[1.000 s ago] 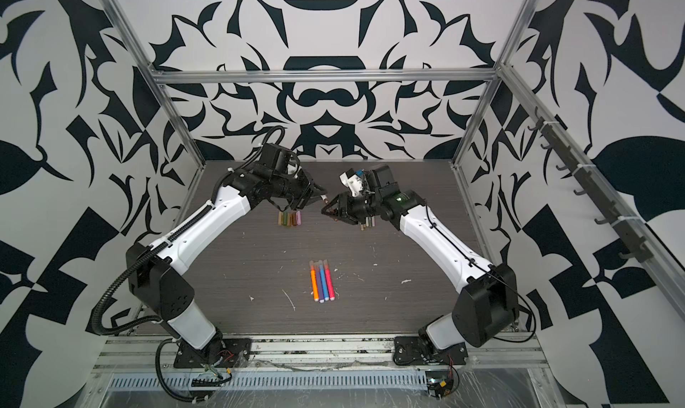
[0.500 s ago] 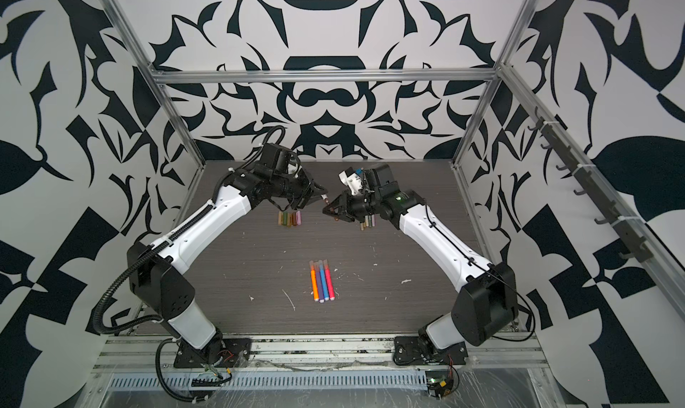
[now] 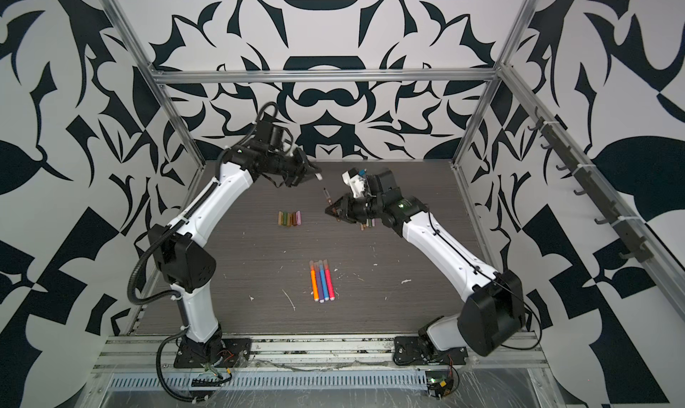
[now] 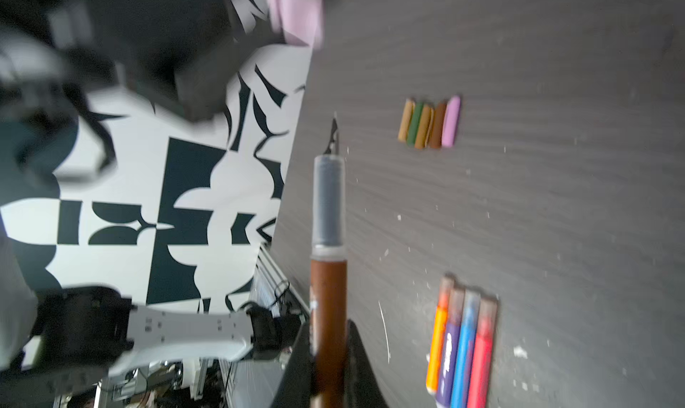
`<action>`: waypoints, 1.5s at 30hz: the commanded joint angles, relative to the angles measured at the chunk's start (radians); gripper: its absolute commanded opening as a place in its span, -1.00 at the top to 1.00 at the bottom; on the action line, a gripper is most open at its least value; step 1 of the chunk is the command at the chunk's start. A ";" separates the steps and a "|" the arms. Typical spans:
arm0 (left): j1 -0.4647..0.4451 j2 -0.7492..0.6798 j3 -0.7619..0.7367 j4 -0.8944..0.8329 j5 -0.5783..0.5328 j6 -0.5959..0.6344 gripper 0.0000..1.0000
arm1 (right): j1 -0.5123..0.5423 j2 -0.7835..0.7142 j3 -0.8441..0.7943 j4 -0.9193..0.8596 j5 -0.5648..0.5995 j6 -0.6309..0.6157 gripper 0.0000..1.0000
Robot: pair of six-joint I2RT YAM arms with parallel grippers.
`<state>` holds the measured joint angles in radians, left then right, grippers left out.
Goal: Open the pen caps
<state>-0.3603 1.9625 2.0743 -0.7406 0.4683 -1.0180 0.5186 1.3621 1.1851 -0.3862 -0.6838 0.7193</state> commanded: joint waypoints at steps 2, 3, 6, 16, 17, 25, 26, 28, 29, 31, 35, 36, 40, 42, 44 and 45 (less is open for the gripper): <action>0.094 0.046 0.091 -0.062 -0.059 0.079 1.00 | 0.041 -0.072 -0.060 -0.015 0.014 0.046 1.00; 0.091 0.047 0.087 -0.069 -0.058 0.091 1.00 | 0.044 -0.080 -0.068 -0.009 0.021 0.054 1.00; 0.090 0.024 0.026 -0.082 -0.068 0.149 1.00 | 0.044 -0.097 -0.079 -0.006 0.038 0.059 1.00; 0.155 -0.114 -0.361 -0.024 -0.099 0.678 1.00 | 0.036 -0.081 -0.023 -0.128 0.107 -0.054 1.00; 0.157 -0.123 -0.394 -0.021 -0.119 0.733 1.00 | 0.034 -0.072 -0.014 -0.136 0.106 -0.062 1.00; 0.223 -0.086 -0.510 -0.014 -0.125 0.921 1.00 | 0.029 -0.028 0.025 -0.163 0.096 -0.093 1.00; 0.228 -0.072 -0.515 -0.010 -0.128 0.933 1.00 | 0.029 -0.026 0.027 -0.166 0.096 -0.096 1.00; 0.232 -0.039 -0.510 -0.020 -0.161 0.971 1.00 | 0.026 -0.022 0.031 -0.177 0.095 -0.102 1.00; 0.236 -0.021 -0.507 -0.028 -0.172 0.995 1.00 | 0.023 -0.020 0.035 -0.184 0.094 -0.106 1.00; 0.242 0.005 -0.504 -0.024 -0.172 1.027 1.00 | 0.021 -0.017 0.047 -0.200 0.096 -0.117 1.00; 0.263 0.074 -0.467 -0.046 -0.154 1.025 1.00 | 0.007 -0.006 0.079 -0.238 0.097 -0.146 1.00; 0.268 0.102 -0.438 -0.068 -0.141 1.021 1.00 | 0.002 -0.003 0.086 -0.245 0.096 -0.153 1.00; 0.271 0.212 -0.340 -0.177 -0.117 1.008 1.00 | -0.010 0.009 0.103 -0.257 0.094 -0.162 1.00; 0.273 0.238 -0.332 -0.176 -0.099 0.992 1.00 | -0.014 0.009 0.108 -0.258 0.093 -0.162 1.00; 0.274 0.242 -0.342 -0.155 -0.097 0.972 0.97 | -0.014 0.012 0.112 -0.260 0.095 -0.162 1.00; 0.276 0.240 -0.353 -0.139 -0.095 0.958 0.90 | -0.015 0.012 0.114 -0.262 0.095 -0.164 1.00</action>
<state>-0.0902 2.1998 1.7142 -0.8406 0.3382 -0.0376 0.5068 1.3796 1.2556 -0.6399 -0.5900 0.5758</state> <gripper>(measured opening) 0.145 0.123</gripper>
